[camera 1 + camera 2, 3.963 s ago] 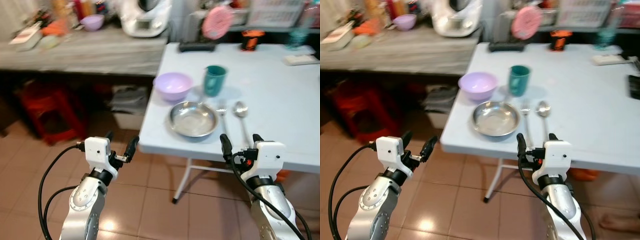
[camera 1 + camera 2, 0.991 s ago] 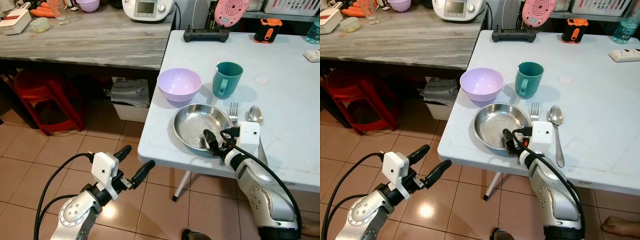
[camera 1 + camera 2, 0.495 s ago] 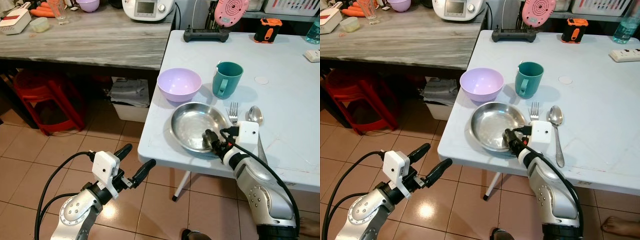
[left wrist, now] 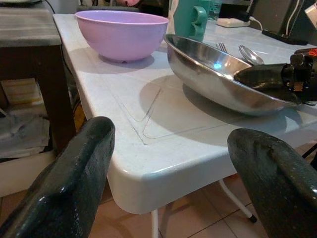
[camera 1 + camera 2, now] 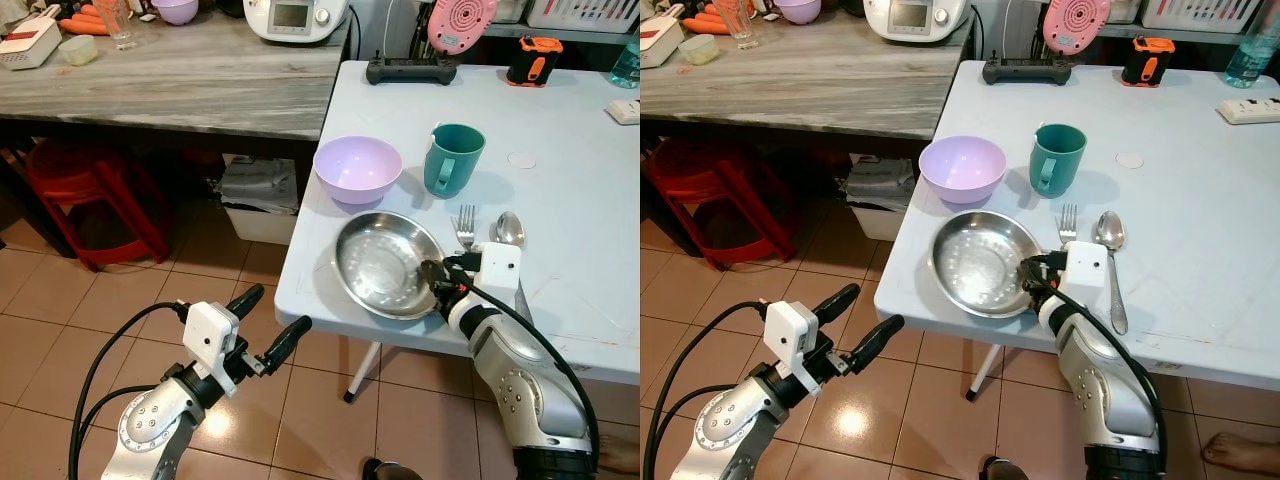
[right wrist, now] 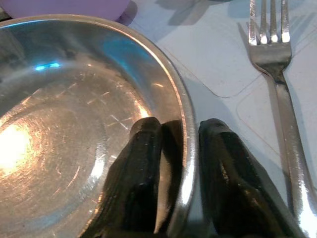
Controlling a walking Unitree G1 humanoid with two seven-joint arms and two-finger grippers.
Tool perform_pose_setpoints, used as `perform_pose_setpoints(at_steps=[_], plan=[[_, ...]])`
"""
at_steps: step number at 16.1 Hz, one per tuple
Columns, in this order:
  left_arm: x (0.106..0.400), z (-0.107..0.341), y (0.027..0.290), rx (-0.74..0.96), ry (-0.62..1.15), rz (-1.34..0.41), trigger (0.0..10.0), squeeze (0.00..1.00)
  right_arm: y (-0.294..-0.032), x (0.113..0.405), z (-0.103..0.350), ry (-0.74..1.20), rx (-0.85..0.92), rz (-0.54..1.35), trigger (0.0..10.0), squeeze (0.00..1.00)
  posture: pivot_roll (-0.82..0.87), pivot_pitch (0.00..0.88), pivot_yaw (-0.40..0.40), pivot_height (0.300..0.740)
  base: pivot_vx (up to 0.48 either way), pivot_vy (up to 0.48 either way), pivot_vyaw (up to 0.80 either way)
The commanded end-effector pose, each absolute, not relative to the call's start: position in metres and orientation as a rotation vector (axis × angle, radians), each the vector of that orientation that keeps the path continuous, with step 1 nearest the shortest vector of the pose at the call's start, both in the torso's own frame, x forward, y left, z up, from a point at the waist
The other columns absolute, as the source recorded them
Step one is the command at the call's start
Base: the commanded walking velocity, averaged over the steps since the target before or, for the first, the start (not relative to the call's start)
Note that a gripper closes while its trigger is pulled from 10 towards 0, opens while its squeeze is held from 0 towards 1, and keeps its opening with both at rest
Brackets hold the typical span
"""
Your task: Setting the table
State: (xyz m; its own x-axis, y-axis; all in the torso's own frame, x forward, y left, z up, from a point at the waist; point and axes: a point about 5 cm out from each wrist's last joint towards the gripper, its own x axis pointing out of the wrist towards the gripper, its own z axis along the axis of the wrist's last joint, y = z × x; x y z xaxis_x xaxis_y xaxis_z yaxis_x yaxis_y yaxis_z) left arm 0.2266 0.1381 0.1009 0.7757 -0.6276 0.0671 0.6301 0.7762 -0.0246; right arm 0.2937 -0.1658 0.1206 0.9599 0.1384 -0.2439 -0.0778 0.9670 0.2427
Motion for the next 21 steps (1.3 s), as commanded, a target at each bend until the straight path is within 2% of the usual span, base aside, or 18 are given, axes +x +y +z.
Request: perform_pose_setpoints(at_steps=[1,13,15,16,18,21], plan=[[0.227,0.1,0.137,-0.031,-0.055,-0.699,10.0,0.0,-0.164,0.287,0.104,0.347,0.256,0.101,0.0,0.0,-0.08,0.14,0.034,0.74,0.0,0.0,0.0],[0.236,0.105,0.136,-0.056,-0.08,-0.627,10.0,0.0,-0.166,0.288,0.107,0.337,0.329,0.037,0.0,0.0,-0.09,0.121,0.031,0.74,0.0,0.0,0.0],[0.247,0.1,0.145,-0.05,-0.059,-0.535,10.0,0.0,-0.168,0.288,0.11,0.32,0.306,0.008,1.4,0.0,-0.09,0.121,0.031,0.74,0.0,0.0,0.0],[0.254,0.098,0.152,-0.032,-0.046,-0.462,10.0,0.0,-0.169,0.288,0.111,0.311,0.295,0.003,10.0,0.0,-0.1,0.11,0.029,0.74,0.0,0.0,0.0],[0.268,0.094,0.167,-0.031,-0.013,-0.309,10.0,0.0,-0.169,0.288,0.117,0.265,0.283,-0.011,10.0,0.0,-0.1,0.105,0.031,0.74,0.0,0.0,0.0],[0.28,0.097,0.177,-0.1,-0.037,-0.225,10.0,0.0,-0.164,0.287,0.123,0.229,0.23,-0.007,10.0,0.0,-0.1,0.098,0.031,0.74,0.0,0.0,0.0]])
